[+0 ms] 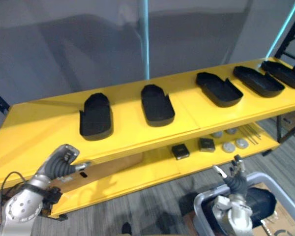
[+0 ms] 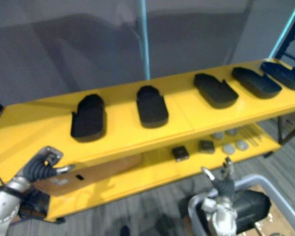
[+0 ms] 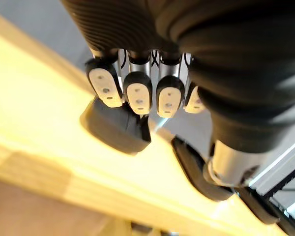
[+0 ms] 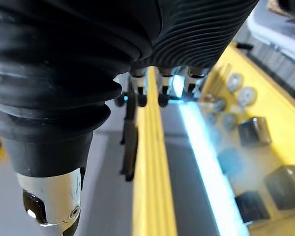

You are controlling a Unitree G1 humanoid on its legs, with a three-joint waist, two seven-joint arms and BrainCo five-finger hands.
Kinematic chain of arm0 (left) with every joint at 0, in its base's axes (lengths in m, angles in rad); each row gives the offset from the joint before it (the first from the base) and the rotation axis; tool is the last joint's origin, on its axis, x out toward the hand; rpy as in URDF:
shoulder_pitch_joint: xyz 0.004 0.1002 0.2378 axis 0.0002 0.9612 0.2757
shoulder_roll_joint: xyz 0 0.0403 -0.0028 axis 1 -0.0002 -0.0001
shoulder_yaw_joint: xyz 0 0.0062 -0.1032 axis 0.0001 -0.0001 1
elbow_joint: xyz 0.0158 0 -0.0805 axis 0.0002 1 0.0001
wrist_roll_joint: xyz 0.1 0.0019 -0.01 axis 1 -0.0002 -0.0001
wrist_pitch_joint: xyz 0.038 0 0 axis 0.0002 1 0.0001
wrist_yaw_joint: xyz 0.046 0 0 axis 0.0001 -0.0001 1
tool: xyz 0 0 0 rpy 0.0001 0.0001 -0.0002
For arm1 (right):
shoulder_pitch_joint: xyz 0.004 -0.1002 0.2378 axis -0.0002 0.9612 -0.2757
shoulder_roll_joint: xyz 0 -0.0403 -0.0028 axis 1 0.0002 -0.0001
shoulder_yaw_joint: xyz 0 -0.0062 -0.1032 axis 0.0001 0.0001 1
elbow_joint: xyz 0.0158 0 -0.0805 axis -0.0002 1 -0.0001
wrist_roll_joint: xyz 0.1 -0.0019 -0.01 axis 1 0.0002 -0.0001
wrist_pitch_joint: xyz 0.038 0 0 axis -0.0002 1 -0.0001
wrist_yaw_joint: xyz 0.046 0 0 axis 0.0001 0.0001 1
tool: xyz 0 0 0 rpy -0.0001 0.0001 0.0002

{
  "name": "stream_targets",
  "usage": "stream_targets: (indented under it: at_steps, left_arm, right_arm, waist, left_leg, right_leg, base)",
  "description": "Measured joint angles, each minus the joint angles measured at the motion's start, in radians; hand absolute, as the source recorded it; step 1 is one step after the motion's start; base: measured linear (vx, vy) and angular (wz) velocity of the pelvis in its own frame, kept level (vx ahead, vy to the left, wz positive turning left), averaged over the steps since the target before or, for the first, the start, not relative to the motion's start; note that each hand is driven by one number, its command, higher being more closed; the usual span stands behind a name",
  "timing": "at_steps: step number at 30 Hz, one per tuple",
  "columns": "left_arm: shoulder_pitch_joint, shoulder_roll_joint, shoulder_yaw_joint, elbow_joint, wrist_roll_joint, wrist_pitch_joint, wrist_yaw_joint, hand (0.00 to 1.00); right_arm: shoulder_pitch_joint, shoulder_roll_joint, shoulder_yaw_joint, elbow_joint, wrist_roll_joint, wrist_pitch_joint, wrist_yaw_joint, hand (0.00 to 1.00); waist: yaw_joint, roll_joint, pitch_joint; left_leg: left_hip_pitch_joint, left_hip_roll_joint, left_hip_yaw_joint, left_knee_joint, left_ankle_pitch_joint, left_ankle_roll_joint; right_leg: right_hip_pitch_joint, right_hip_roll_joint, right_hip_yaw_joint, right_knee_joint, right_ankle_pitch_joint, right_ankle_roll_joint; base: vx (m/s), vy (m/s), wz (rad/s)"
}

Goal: Walk over and take plastic housings, then place them on the shelf

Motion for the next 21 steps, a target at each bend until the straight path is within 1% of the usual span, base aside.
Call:
stream_targets:
  at_steps: [3, 4, 6, 7, 8, 11, 12, 16, 17, 21]
  left_arm:
    - [-0.024, 0.011, -0.030, 0.012, -0.003, 0.025, -0.039, 1.00]
    - [-0.034, 0.034, -0.052, 0.023, -0.003, 0.037, -0.039, 1.00]
    - [-0.046, 0.053, -0.061, 0.043, -0.001, 0.050, -0.039, 1.00]
    - [-0.070, 0.072, -0.061, 0.067, 0.011, 0.069, -0.039, 1.00]
    - [-0.084, 0.084, -0.061, 0.085, 0.017, 0.078, -0.038, 1.00]
    - [-0.127, 0.106, -0.067, 0.138, 0.019, 0.089, -0.037, 1.00]
    - [-0.151, 0.120, -0.088, 0.159, 0.025, 0.093, -0.036, 1.00]
    - [-0.193, 0.122, -0.111, 0.209, 0.064, 0.101, -0.019, 1.00]
    - [-0.208, 0.122, -0.128, 0.226, 0.088, 0.104, -0.013, 1.00]
    - [-0.241, 0.122, -0.152, 0.282, 0.120, 0.103, 0.016, 1.00]
  right_arm:
    - [0.000, 0.000, 0.000, 0.011, 0.017, 0.000, 0.001, 0.00]
    - [-0.002, -0.002, 0.000, 0.021, 0.017, -0.001, 0.002, 0.00]
    - [-0.003, -0.005, 0.000, 0.028, 0.017, -0.001, 0.002, 0.00]
    - [0.000, -0.009, 0.000, 0.028, 0.017, -0.001, 0.003, 0.00]
    - [-0.001, -0.012, 0.000, 0.029, 0.017, -0.001, 0.003, 0.00]
    - [0.001, -0.017, 0.000, 0.029, 0.017, -0.002, 0.005, 0.00]
    - [0.003, -0.019, 0.000, 0.031, 0.017, -0.002, 0.007, 0.00]
    - [0.006, -0.021, 0.000, 0.042, 0.017, -0.003, 0.021, 0.00]
    - [0.010, -0.022, 0.000, 0.042, 0.017, -0.003, 0.022, 0.00]
    - [0.019, -0.023, 0.000, 0.043, 0.017, -0.003, 0.024, 0.00]
  waist:
    - [-0.001, 0.001, 0.000]
    - [-0.001, 0.000, 0.000]
    - [-0.003, 0.000, 0.000]
    - [-0.009, 0.001, 0.000]
    - [-0.015, 0.001, 0.000]
    - [-0.026, 0.001, 0.000]
    - [-0.026, 0.001, 0.000]
    - [-0.026, 0.002, 0.000]
    - [-0.027, 0.003, 0.000]
    - [-0.035, 0.002, 0.000]
  left_leg:
    - [0.000, 0.002, 0.006, 0.000, 0.000, 0.000]
    - [0.001, 0.003, 0.012, 0.000, 0.000, 0.000]
    - [-0.001, 0.004, 0.021, 0.000, 0.000, 0.000]
    - [-0.008, 0.005, 0.019, 0.000, 0.004, 0.002]
    - [-0.011, 0.005, 0.020, 0.000, 0.005, 0.003]
    - [-0.010, 0.005, 0.023, 0.000, 0.006, 0.004]
    - [-0.010, 0.005, 0.024, 0.000, 0.007, 0.004]
    - [-0.008, 0.010, 0.044, 0.000, 0.009, 0.005]
    - [-0.008, 0.010, 0.046, 0.000, 0.009, 0.005]
    - [-0.008, 0.010, 0.049, 0.000, 0.011, 0.006]
  right_leg:
    - [-0.003, 0.001, 0.007, -0.002, 0.003, -0.001]
    - [-0.006, 0.003, 0.017, -0.002, 0.005, -0.002]
    - [-0.014, 0.002, 0.023, -0.002, 0.008, -0.002]
    - [-0.017, 0.003, 0.023, -0.002, 0.013, -0.001]
    - [-0.021, 0.004, 0.024, -0.002, 0.018, 0.002]
    - [-0.023, 0.003, 0.028, 0.000, 0.019, 0.003]
    - [-0.025, 0.004, 0.030, 0.002, 0.020, 0.002]
    - [-0.035, 0.006, 0.047, 0.001, 0.023, -0.004]
    - [-0.035, 0.006, 0.050, -0.001, 0.023, -0.005]
    - [-0.038, 0.006, 0.054, -0.002, 0.026, -0.008]
  base:
    - [-0.01, 0.002, -0.07]
    - [0.00, 0.003, -0.14]
    - [-0.01, 0.006, -0.12]
    - [-0.01, 0.009, -0.03]
    - [0.00, 0.000, 0.00]
    - [-0.01, 0.003, -0.01]
    - [-0.02, 0.009, -0.05]
    - [-0.03, 0.011, -0.13]
    - [-0.03, 0.014, -0.08]
    - [-0.01, 0.006, -0.02]
